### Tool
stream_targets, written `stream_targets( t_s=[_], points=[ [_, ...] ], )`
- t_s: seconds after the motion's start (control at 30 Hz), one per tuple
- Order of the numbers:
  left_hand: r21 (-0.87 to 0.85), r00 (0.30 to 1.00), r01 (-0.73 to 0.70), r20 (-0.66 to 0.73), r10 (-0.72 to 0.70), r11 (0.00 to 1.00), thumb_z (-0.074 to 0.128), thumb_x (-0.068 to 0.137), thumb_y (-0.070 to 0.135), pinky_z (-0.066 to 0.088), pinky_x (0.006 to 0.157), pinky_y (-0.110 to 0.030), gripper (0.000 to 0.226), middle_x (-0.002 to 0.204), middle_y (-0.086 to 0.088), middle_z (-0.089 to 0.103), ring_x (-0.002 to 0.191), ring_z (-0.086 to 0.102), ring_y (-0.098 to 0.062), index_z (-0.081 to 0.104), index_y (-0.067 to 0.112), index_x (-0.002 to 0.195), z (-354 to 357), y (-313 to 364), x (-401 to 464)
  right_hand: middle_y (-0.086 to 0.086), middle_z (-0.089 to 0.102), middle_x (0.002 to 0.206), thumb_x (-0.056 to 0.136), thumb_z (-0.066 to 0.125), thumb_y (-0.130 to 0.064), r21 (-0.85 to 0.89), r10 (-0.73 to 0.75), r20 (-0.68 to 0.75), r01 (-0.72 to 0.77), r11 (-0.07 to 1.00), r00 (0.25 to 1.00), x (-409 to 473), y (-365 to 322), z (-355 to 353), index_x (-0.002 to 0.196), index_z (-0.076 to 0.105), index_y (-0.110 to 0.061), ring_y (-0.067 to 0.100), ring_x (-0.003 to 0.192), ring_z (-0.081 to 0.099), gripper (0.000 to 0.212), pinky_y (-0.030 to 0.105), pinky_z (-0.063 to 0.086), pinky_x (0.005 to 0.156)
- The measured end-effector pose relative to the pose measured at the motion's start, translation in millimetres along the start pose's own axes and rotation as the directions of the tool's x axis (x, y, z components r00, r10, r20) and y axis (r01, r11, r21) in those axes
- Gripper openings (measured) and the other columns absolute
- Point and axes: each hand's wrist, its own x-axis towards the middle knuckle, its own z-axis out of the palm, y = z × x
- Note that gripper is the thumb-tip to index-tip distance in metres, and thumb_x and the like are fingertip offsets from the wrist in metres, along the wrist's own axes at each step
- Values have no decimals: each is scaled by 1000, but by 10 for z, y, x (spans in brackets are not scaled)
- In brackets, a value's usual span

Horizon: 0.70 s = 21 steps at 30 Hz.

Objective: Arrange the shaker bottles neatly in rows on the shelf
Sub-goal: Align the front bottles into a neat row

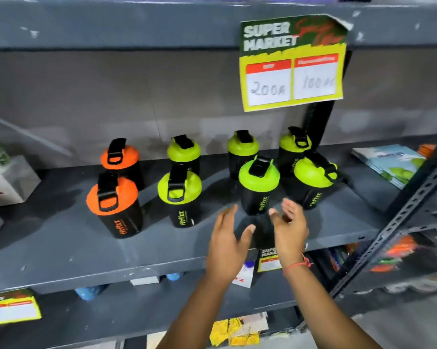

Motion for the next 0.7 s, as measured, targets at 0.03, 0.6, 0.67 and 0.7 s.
stream_targets(
  t_s=[0.03,0.6,0.67,0.7],
  points=[
    [-25,998,64,5,-64,998,60,85,22,33,103,-32,53,137,-15,45,125,42,-26,39,9,133,112,18,101,17,59,129,83,65,3,-15,35,71,-34,999,997,97,32,-24,126,54,-1,24,117,56,45,27,40,100],
    [46,951,268,-169,-257,962,57,85,6,34,77,-19,54,119,-9,63,111,57,-21,37,9,135,552,-93,398,17,51,140,86,55,4,-196,89,608,40,980,789,531,175,-52,144,35,-10,31,128,49,63,42,38,112],
    [5,914,245,-335,-229,970,57,86,11,35,77,-17,42,101,1,68,89,60,-11,48,6,127,576,-20,268,18,52,139,85,54,10,-111,99,537,-46,993,838,513,162,-149,141,40,-4,23,124,53,59,33,38,109],
    [14,900,174,-407,-154,985,56,86,17,36,78,-15,33,95,2,67,85,58,-7,58,6,117,613,43,181,17,57,134,86,53,11,-60,85,456,-65,996,886,504,166,-245,136,48,-2,17,116,57,52,29,41,106]
  ],
)
